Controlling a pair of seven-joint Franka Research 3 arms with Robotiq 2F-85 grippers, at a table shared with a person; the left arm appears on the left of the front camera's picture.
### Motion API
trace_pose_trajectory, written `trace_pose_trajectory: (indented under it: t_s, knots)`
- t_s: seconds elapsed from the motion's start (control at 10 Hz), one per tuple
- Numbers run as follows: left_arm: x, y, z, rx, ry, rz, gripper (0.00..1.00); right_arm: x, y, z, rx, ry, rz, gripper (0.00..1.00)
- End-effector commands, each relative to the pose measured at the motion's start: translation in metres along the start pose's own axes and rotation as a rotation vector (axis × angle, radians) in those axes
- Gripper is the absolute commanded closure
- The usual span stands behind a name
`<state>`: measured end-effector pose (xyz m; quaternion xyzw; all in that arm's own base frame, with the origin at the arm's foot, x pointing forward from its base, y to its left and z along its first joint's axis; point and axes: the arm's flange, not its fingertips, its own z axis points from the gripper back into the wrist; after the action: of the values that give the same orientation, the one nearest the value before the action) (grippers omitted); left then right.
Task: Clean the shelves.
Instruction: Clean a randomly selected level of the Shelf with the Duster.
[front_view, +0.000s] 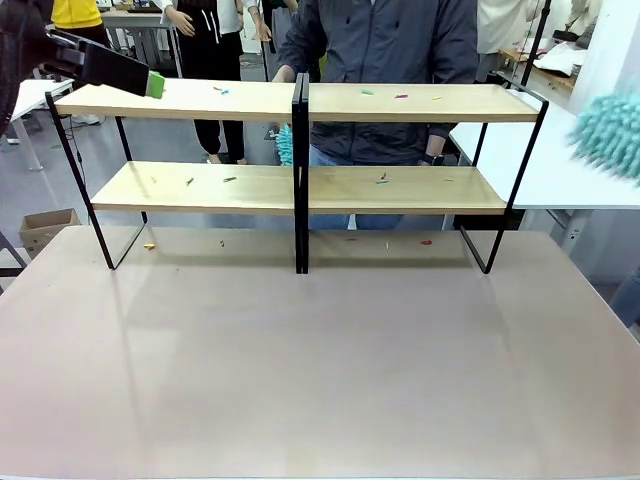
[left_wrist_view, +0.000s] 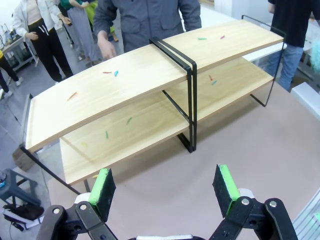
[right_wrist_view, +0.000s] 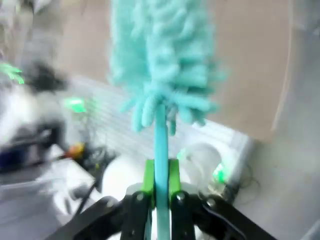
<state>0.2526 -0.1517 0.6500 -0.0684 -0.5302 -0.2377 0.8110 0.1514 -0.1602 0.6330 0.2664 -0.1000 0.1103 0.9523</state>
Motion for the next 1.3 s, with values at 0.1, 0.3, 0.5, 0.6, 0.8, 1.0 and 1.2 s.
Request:
trace_pose_trajectory:
  t_s: [0.1, 0.3, 0.5, 0.6, 0.8, 1.0, 1.2]
  knots:
    - [-0.001, 0.001, 0.000, 0.002, -0.008, 0.000, 0.00, -0.021, 0.017, -0.053, -0.039, 0.472, 0.584, 0.88]
    - [-0.001, 0.001, 0.000, 0.002, -0.008, 0.000, 0.00, -0.020, 0.011, -0.043, 0.001, 0.254, 0.216, 0.88]
    - [-0.001, 0.001, 0.000, 0.002, -0.008, 0.000, 0.00, -0.017, 0.021, -0.061, -0.045, 0.348, 0.333, 0.88]
    - [-0.001, 0.001, 0.000, 0.002, -0.008, 0.000, 0.00, -0.006, 0.031, -0.083, -0.113, 0.334, 0.322, 0.88]
    - [-0.001, 0.001, 0.000, 0.002, -0.008, 0.000, 0.00, 0.021, 0.043, -0.135, -0.130, 0.297, 0.314, 0.88]
    - [-0.001, 0.001, 0.000, 0.002, -0.008, 0.000, 0.00, 0.037, 0.048, -0.182, -0.170, 0.200, 0.261, 0.88]
    - [-0.001, 0.001, 0.000, 0.002, -0.008, 0.000, 0.00, 0.055, 0.064, -0.243, -0.157, 0.162, 0.254, 0.88]
